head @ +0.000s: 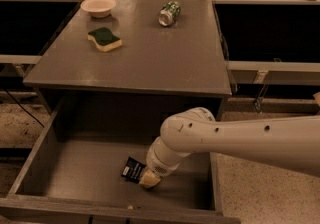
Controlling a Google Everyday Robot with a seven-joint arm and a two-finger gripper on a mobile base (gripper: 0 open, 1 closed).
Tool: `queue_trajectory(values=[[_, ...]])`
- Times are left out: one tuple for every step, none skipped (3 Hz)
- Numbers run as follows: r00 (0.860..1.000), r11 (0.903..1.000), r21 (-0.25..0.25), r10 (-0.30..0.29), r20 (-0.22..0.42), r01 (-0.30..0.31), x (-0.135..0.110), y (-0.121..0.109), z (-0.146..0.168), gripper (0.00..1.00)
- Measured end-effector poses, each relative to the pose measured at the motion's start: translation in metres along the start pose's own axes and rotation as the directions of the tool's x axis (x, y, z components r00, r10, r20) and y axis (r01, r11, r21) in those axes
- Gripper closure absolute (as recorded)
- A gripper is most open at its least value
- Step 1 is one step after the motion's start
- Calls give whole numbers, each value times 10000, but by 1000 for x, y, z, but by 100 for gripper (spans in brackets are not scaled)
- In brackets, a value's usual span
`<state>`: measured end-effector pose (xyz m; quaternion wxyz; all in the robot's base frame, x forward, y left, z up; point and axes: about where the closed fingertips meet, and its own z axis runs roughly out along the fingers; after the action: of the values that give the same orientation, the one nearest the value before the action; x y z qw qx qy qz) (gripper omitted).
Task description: Place rxbar blueberry into top drawer
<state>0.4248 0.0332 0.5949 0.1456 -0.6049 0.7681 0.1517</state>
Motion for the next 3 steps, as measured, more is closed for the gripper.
queue_trajectory(values=[[10000, 10000, -83, -1, 11, 1, -1, 2, 0, 74], [10000, 10000, -83, -1, 11, 1, -1, 2, 0, 50], [10000, 10000, -84, -1, 11, 1, -1, 2, 0, 20]])
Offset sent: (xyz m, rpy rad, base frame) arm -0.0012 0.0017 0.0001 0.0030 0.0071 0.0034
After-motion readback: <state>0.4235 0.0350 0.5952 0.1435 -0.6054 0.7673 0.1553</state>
